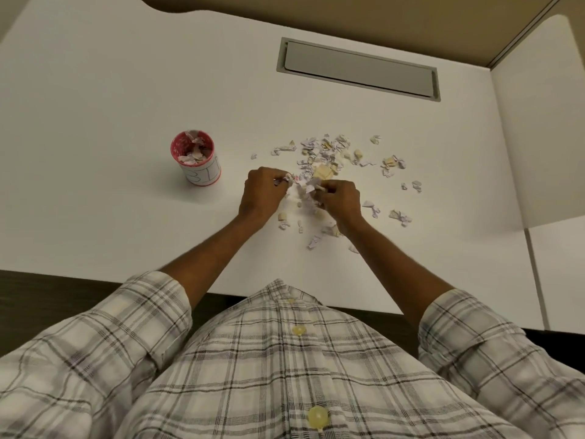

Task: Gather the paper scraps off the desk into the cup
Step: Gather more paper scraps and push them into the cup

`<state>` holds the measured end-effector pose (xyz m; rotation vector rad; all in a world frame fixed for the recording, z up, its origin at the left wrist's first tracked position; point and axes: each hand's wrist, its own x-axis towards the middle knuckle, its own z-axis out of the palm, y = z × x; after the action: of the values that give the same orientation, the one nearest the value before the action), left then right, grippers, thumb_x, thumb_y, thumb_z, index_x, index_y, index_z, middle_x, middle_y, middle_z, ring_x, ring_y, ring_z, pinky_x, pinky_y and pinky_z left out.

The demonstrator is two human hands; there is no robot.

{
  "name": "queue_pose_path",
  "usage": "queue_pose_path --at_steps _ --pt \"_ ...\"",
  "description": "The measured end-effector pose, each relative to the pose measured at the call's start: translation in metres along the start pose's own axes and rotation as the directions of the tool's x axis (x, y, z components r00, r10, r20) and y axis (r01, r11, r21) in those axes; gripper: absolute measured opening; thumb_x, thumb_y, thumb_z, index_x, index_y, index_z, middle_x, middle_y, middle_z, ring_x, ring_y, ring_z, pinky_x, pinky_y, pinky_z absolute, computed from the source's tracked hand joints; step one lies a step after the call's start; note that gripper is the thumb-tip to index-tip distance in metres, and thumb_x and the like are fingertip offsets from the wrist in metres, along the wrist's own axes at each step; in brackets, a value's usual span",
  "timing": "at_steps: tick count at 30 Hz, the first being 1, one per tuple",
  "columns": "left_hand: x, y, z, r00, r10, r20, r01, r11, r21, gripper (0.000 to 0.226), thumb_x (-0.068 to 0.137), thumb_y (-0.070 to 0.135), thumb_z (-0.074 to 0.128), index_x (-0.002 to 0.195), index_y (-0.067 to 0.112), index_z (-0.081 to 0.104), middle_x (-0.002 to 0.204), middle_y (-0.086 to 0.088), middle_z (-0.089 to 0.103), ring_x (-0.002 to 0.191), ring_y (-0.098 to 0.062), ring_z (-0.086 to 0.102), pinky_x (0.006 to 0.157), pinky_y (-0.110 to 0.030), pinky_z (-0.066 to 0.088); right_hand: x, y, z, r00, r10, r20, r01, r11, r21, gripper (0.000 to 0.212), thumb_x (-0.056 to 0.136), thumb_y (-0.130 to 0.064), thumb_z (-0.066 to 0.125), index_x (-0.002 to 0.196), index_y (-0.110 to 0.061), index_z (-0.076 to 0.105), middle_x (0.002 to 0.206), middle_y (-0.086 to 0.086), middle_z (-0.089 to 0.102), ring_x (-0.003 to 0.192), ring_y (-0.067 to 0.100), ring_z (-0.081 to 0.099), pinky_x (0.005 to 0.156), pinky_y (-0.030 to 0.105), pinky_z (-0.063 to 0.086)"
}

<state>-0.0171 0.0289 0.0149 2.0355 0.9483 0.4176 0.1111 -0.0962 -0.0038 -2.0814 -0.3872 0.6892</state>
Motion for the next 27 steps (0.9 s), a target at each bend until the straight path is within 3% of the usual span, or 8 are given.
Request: queue_pose_path --at_steps 4,7,10,15,19,23,27 --pt "0.005 0.004 -0.026 0.999 -0.013 -0.049 0.008 0.995 -0.099 0.014 0.085 0.025 0.068 0.082 0.014 0.076 0.081 -0.004 0.076 0.070 -0.013 0.070 0.070 -0.037 0.058 0.000 -0.028 0.011 0.992 0.092 0.088 -0.111 0.966 0.232 0.024 0.083 -0.002 0.080 0.106 0.003 0.076 0.081 0.009 0.071 0.070 0.018 0.068 0.072 0.029 0.063" --pt "0.008 0.004 -0.053 0.995 -0.030 -0.095 0.010 0.979 -0.204 0.016 0.084 0.022 0.070 0.093 0.012 0.078 0.086 -0.001 0.077 0.079 -0.016 0.073 0.072 -0.041 0.060 0.001 -0.049 0.022 0.988 0.060 0.143 -0.095 0.962 0.257 0.021 0.083 -0.003 0.080 0.103 0.003 0.076 0.081 0.011 0.071 0.071 0.019 0.066 0.079 0.034 0.063" --pt "0.012 0.001 -0.085 0.987 -0.001 -0.160 -0.033 0.977 -0.209 0.023 0.085 0.022 0.070 0.104 0.011 0.076 0.097 0.003 0.075 0.084 -0.009 0.072 0.078 -0.030 0.061 0.000 -0.075 0.036 0.979 -0.016 0.202 -0.041 0.960 0.278 0.014 0.083 -0.002 0.079 0.097 0.001 0.076 0.082 0.011 0.070 0.075 0.021 0.067 0.083 0.035 0.064" --pt "0.023 -0.022 -0.138 0.955 -0.017 -0.296 -0.002 0.998 -0.064 0.027 0.085 0.030 0.069 0.106 0.015 0.077 0.106 0.001 0.075 0.096 -0.008 0.070 0.084 -0.017 0.055 0.000 -0.126 0.075 0.953 -0.142 0.266 0.078 0.968 0.239 0.012 0.081 -0.004 0.081 0.092 -0.002 0.078 0.084 0.017 0.072 0.076 0.023 0.069 0.081 0.036 0.064" --pt "0.025 -0.036 -0.156 0.959 -0.018 -0.283 0.045 0.995 0.088 0.027 0.087 0.025 0.067 0.110 0.014 0.075 0.109 -0.003 0.074 0.099 -0.015 0.070 0.084 -0.024 0.056 0.002 -0.154 0.110 0.937 -0.165 0.309 0.124 0.981 0.149 0.015 0.081 -0.004 0.081 0.096 -0.002 0.079 0.087 0.015 0.074 0.080 0.024 0.072 0.081 0.038 0.065" --pt "0.029 -0.044 -0.164 0.967 -0.066 -0.245 0.103 0.985 0.140 0.024 0.089 0.021 0.066 0.107 0.010 0.075 0.103 -0.009 0.074 0.094 -0.021 0.070 0.078 -0.024 0.054 0.003 -0.173 0.134 0.932 -0.142 0.334 0.125 0.990 0.072 0.017 0.082 -0.003 0.080 0.099 0.000 0.078 0.090 0.017 0.075 0.077 0.023 0.073 0.077 0.036 0.065" --pt "0.034 -0.051 -0.169 0.975 -0.097 -0.199 0.132 0.977 0.169 0.019 0.087 0.023 0.066 0.089 0.006 0.074 0.084 -0.011 0.072 0.080 -0.025 0.069 0.063 -0.029 0.053 0.005 -0.186 0.147 0.920 -0.099 0.378 0.132 0.989 -0.063 0.030 0.072 0.010 0.076 0.100 -0.001 0.078 0.096 0.019 0.076 0.087 0.029 0.076 0.075 0.038 0.066"
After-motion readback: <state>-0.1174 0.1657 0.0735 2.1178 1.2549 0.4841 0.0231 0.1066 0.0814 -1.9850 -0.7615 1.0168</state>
